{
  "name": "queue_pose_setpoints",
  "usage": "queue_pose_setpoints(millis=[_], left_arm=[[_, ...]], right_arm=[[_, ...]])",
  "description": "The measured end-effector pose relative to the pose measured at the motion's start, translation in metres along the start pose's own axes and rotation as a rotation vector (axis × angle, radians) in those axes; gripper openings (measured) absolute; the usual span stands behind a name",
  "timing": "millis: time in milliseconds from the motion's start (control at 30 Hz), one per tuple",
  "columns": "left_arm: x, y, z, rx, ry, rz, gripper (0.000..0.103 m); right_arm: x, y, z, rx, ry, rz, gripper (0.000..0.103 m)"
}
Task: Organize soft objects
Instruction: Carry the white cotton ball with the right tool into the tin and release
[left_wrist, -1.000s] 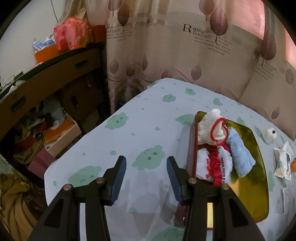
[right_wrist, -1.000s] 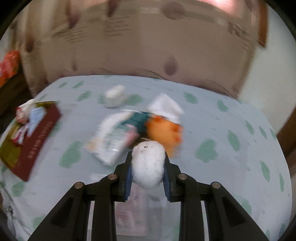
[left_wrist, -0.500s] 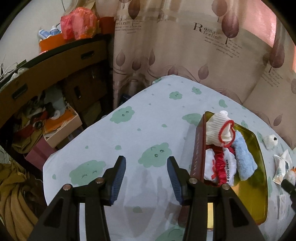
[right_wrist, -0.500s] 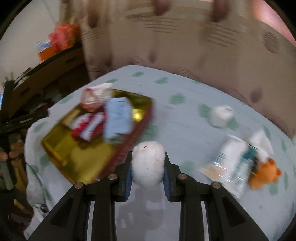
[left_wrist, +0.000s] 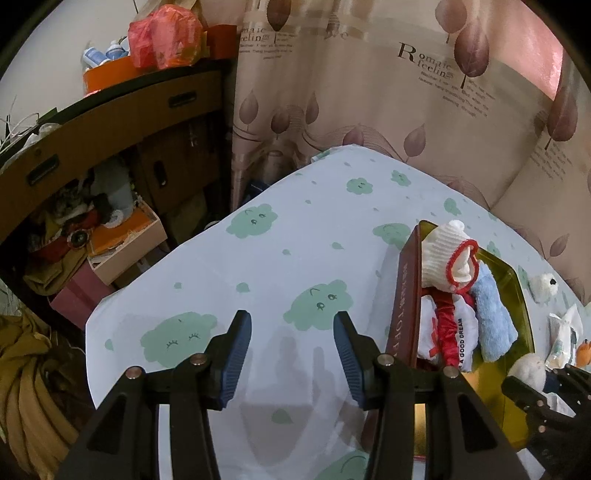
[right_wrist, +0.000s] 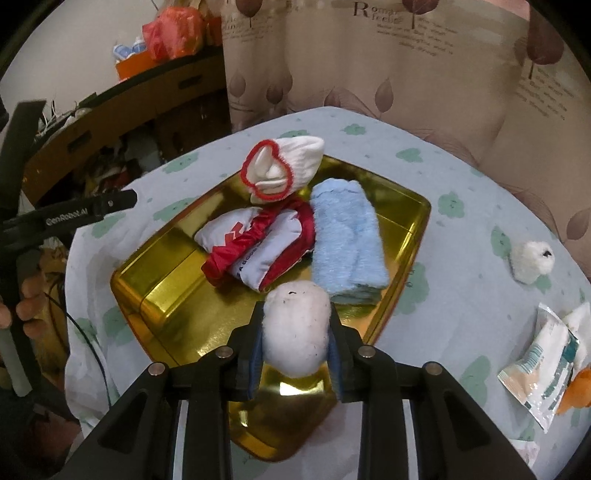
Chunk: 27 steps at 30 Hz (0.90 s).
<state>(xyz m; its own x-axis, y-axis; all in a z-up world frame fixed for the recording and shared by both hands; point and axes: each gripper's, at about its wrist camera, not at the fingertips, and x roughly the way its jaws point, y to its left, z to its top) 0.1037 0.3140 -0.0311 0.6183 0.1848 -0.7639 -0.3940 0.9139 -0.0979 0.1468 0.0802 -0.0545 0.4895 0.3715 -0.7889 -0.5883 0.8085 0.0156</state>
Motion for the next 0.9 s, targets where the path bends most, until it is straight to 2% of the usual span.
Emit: queue_pose_setpoints(millis=[233, 333, 467, 600, 900], left_arm=[[-0.001, 0.000, -0.001, -0.005, 0.004, -0.004, 0.047], [-0.001, 0.000, -0.001, -0.004, 0.002, -0.003, 0.047], [-0.001, 0.000, -0.001, -0.004, 0.005, -0.001, 0.047], [-0.002, 0.001, -0.001, -0.005, 0.000, 0.001, 0.047], [-0.004, 0.002, -0.001, -0.001, -0.013, 0.008, 0.047]], right_arm=[[0.005, 0.005, 0.001, -0.015, -0.002, -0.012, 0.029], [0.005, 0.006, 0.002, -0.011, -0.005, -0.015, 0.035], [0.003, 0.006, 0.003, -0.007, -0.021, -0.020, 0.052], [-0.005, 0.008, 0.003, -0.010, -0.042, -0.030, 0.062], [-0.041, -0.012, -0.012, 0.032, -0.088, -0.074, 0.070]])
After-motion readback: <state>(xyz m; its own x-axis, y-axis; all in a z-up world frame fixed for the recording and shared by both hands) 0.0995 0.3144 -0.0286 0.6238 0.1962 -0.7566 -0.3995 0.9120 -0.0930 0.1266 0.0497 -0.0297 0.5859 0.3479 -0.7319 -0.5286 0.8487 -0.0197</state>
